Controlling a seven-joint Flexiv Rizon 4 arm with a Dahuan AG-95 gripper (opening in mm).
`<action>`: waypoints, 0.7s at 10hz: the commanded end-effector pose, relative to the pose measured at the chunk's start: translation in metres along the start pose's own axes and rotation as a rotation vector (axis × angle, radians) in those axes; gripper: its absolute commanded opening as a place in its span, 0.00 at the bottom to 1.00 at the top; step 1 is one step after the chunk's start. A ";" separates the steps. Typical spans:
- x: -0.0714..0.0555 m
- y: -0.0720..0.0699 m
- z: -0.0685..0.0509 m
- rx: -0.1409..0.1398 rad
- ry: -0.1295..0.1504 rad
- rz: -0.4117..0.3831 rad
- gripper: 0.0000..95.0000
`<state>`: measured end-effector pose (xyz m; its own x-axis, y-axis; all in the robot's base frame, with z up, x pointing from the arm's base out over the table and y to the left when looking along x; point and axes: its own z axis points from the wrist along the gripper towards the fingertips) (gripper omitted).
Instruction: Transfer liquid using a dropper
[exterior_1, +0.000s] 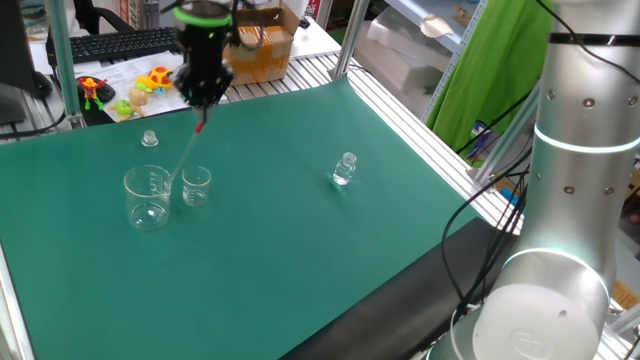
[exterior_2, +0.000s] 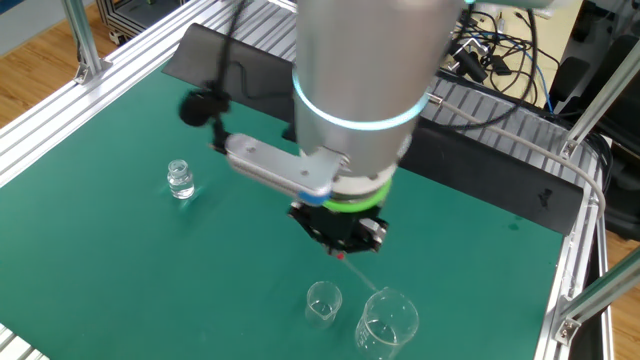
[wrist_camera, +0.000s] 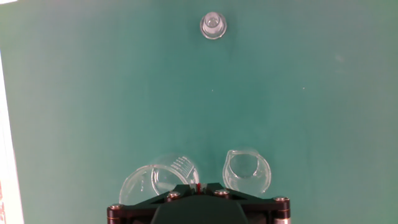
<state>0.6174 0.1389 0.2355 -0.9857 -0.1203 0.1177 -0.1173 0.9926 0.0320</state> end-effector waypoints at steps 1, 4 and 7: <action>-0.008 -0.015 -0.016 0.004 0.017 -0.026 0.00; -0.012 -0.034 -0.036 0.007 0.035 -0.061 0.00; -0.017 -0.048 -0.037 0.084 0.027 -0.115 0.00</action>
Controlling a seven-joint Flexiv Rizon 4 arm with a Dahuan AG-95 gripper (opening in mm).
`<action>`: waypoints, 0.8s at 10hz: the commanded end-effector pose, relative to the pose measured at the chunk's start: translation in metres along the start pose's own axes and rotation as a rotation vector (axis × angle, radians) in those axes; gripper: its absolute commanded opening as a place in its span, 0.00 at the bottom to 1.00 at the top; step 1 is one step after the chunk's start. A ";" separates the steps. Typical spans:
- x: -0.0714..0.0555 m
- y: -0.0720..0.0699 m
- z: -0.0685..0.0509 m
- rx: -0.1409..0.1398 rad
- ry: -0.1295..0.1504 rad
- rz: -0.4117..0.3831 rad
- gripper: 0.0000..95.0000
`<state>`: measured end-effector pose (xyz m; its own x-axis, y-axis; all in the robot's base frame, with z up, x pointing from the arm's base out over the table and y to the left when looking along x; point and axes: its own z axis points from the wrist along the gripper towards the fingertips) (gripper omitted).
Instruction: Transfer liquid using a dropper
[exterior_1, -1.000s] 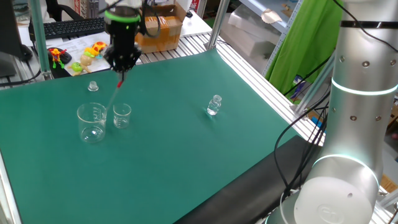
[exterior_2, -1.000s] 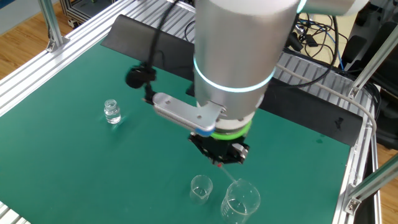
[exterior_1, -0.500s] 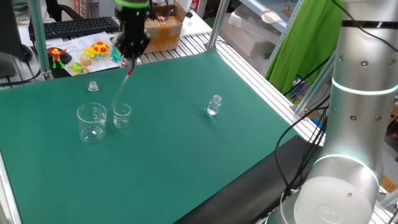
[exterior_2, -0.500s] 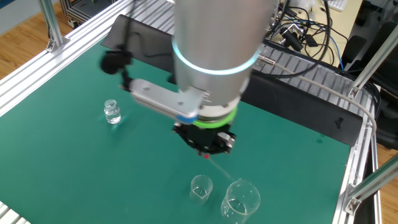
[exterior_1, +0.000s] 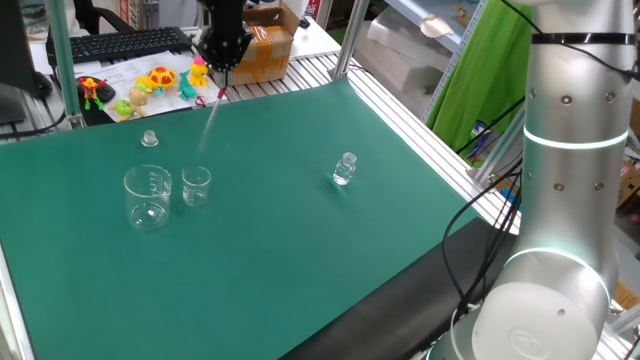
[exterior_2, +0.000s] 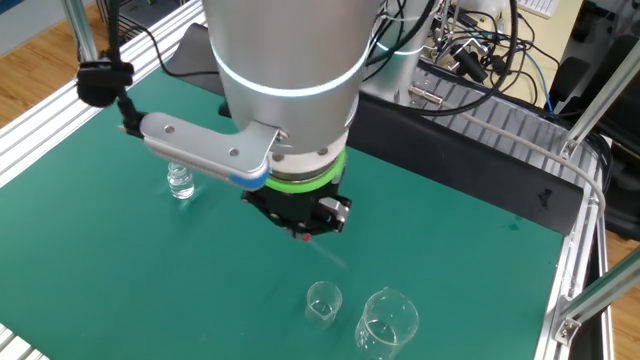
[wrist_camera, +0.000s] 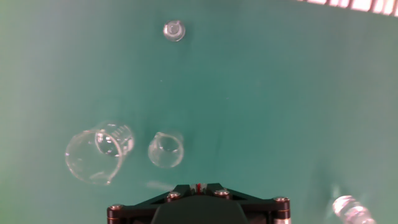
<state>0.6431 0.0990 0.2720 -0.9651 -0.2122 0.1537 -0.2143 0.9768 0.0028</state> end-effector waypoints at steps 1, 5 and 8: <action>-0.003 -0.018 0.007 0.036 -0.018 -0.022 0.00; -0.009 -0.053 0.026 0.023 -0.039 -0.024 0.00; 0.003 -0.073 0.032 0.034 -0.017 -0.022 0.00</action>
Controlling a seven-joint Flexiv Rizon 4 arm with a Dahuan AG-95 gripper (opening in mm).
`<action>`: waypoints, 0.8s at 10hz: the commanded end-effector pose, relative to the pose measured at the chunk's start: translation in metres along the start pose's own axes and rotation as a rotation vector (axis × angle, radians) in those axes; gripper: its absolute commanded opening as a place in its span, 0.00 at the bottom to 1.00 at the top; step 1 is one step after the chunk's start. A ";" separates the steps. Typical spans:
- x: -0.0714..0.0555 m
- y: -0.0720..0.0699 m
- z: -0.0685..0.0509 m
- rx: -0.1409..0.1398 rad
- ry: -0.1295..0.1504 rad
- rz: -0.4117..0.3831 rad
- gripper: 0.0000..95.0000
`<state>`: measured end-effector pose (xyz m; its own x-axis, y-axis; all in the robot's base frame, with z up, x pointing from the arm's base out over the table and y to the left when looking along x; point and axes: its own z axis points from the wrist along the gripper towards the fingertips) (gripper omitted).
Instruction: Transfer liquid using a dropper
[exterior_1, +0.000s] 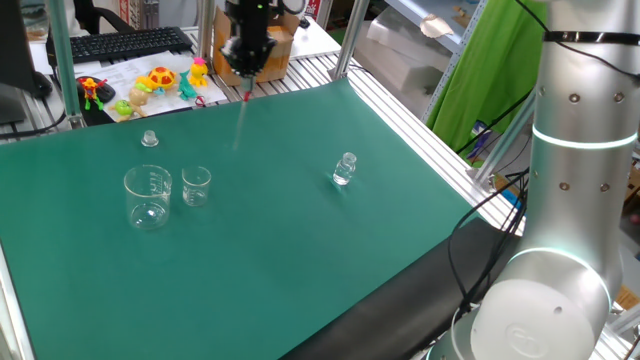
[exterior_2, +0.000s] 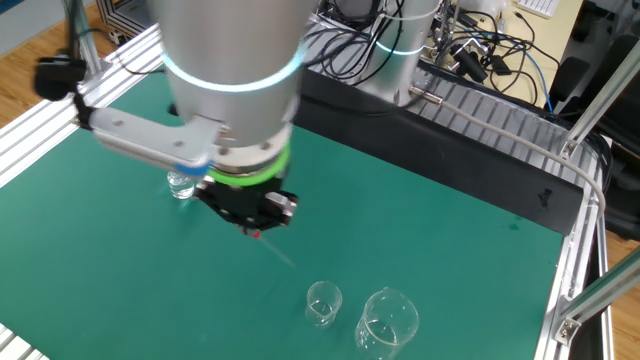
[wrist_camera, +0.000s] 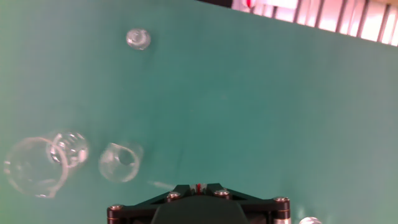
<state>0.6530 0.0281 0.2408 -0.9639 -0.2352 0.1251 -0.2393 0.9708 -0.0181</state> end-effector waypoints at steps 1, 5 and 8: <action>0.005 -0.002 0.003 0.007 0.013 0.000 0.00; 0.005 -0.002 0.003 -0.056 -0.001 0.015 0.00; 0.005 -0.002 0.003 -0.073 0.014 0.060 0.00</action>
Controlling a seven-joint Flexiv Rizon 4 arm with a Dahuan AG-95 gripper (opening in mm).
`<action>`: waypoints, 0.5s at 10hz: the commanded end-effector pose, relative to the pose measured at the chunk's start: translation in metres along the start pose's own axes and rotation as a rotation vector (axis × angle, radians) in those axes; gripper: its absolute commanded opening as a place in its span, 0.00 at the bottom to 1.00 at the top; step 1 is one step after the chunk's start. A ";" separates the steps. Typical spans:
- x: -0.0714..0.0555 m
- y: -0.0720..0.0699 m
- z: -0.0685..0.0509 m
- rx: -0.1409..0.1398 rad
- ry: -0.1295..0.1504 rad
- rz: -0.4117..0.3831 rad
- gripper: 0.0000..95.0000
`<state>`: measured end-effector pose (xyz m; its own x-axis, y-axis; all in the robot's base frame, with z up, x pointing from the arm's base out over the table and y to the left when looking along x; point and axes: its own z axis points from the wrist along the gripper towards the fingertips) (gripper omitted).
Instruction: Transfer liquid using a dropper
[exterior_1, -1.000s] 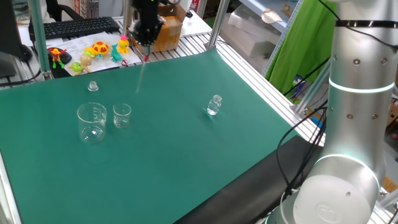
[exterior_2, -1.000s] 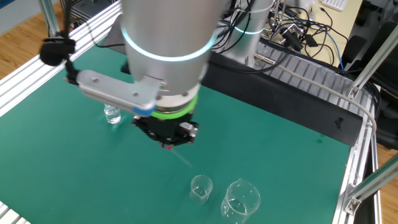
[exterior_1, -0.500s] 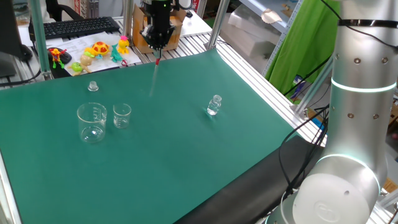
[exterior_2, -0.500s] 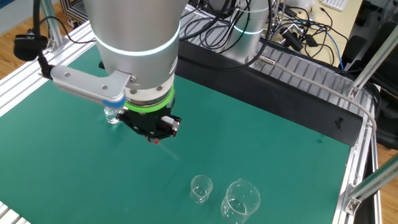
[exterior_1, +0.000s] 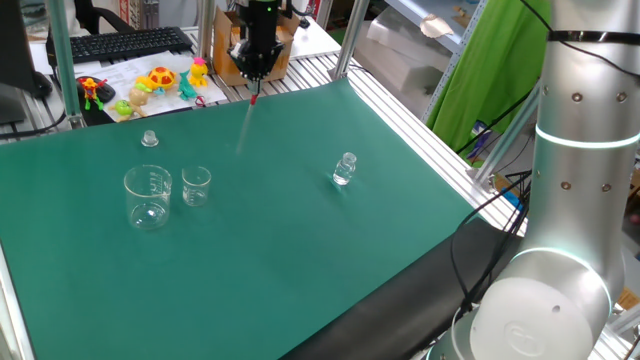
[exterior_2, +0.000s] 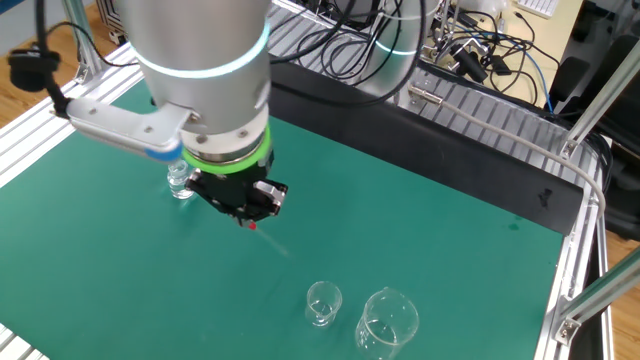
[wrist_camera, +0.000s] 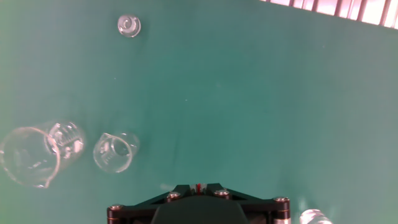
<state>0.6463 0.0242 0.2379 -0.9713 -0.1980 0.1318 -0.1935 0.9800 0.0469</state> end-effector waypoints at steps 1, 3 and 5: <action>-0.002 0.000 -0.001 0.001 0.002 0.040 0.00; -0.002 0.000 -0.001 0.017 0.004 0.041 0.00; -0.002 0.000 -0.001 0.101 0.014 -0.014 0.00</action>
<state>0.6475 0.0256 0.2382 -0.9791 -0.1526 0.1341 -0.1550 0.9879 -0.0076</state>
